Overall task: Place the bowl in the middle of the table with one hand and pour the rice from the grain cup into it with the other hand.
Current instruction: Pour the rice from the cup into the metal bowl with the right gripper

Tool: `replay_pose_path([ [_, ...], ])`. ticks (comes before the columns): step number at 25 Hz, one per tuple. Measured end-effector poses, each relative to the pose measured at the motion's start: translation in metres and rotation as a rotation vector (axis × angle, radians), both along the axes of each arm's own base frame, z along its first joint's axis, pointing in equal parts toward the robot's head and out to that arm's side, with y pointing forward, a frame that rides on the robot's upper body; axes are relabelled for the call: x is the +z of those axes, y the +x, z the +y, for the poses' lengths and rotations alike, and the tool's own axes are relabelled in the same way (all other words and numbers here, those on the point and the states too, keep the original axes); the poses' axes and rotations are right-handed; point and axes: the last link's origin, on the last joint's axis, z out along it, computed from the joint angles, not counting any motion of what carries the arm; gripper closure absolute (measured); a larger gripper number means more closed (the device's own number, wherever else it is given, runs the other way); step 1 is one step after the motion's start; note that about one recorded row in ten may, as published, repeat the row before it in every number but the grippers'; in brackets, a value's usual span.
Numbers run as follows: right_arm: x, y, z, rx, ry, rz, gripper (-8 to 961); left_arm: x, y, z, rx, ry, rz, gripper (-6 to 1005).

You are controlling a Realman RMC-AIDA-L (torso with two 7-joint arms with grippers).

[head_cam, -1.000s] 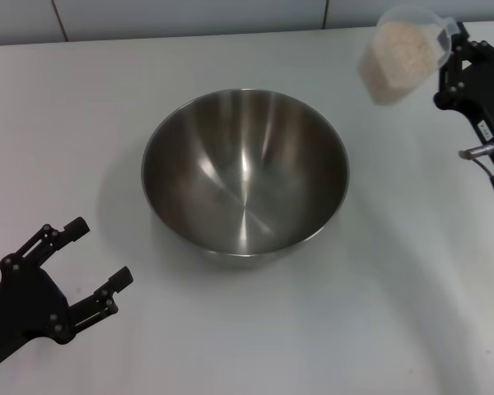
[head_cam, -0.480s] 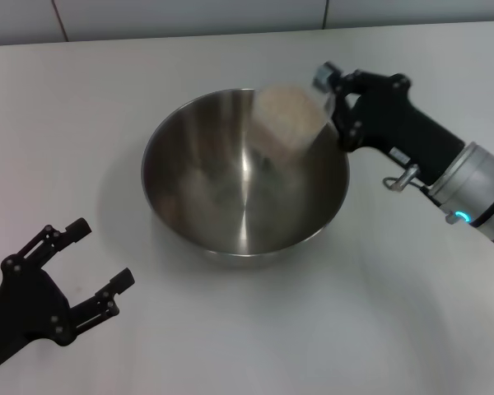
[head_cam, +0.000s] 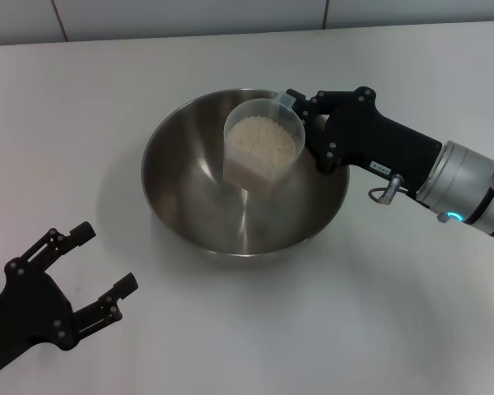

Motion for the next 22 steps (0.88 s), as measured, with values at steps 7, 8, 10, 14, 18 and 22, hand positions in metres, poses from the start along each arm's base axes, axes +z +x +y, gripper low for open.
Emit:
replay_pose_path([
  [7,0.0004,0.0010,0.0006,-0.002,0.001,-0.007,942,-0.0001,0.0002,-0.0002,-0.004,0.001,0.002,129],
  [8,0.0004,0.0012,0.0007,-0.002,0.002,-0.008,942,-0.0001,0.0001,-0.0001,-0.004,0.001,0.002,129],
  [10,0.0008,0.0017,0.0010,-0.001,0.004,-0.013,941,-0.0001,0.0002,-0.0002,-0.004,0.001,0.002,129],
  [14,0.0034,0.0039,0.0030,0.017,0.025,-0.047,941,0.0000,0.0003,-0.0002,-0.004,0.001,0.001,129],
  [18,0.0037,0.0034,0.0036,0.058,0.071,-0.088,941,0.0000,0.0003,-0.0002,-0.004,0.001,0.001,129],
  [22,0.0068,0.0005,0.0038,0.172,0.191,-0.173,940,0.0004,-0.0001,-0.0002,0.000,0.003,-0.001,129],
])
